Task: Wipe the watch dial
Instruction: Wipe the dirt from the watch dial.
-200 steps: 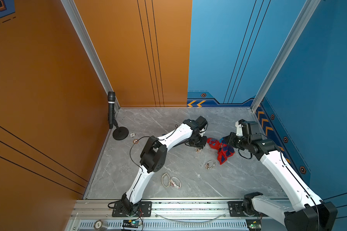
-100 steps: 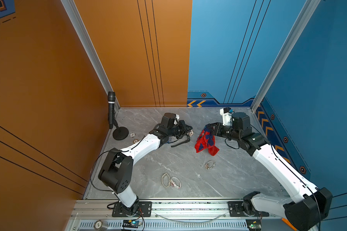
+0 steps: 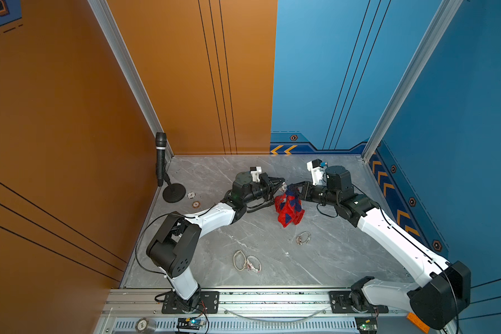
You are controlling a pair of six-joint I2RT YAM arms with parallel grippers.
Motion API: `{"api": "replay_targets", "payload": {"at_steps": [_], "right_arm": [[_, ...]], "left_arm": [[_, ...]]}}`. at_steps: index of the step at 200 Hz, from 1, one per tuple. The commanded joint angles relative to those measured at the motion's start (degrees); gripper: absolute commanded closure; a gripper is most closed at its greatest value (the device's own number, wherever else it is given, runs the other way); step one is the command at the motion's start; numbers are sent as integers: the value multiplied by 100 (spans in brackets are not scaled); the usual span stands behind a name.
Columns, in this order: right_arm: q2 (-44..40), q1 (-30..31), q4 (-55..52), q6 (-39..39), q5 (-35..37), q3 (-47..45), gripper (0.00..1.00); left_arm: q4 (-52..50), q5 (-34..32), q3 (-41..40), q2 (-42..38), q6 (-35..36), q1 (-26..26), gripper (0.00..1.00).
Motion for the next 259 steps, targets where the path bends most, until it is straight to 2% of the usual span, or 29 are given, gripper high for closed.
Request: {"api": "replay_targets", "payload": {"at_steps": [1,52,91,173,203,259], "right_arm": [[22,15,114,16,101,-35,100],[136,140,293,104,13,9,100],[243,165,367,121,95,-113,100],[229,-306,540,145,99,-679,100],[-186,-424,336,131,90,-675,100],[-950,-214,28,159,128,-361,100]], "left_arm": [[676,166,-122,-89,-164,-120,100],[711,199,-233,-171,-111,-214,100],[1145,118,-162,-115,-501,-317,100],[1910,-19,-128,13,-1100,-489,100],[1739,127,-209,-59,-918,-372,100],[1485,458,-286,-11,-614,-93,100]]}}
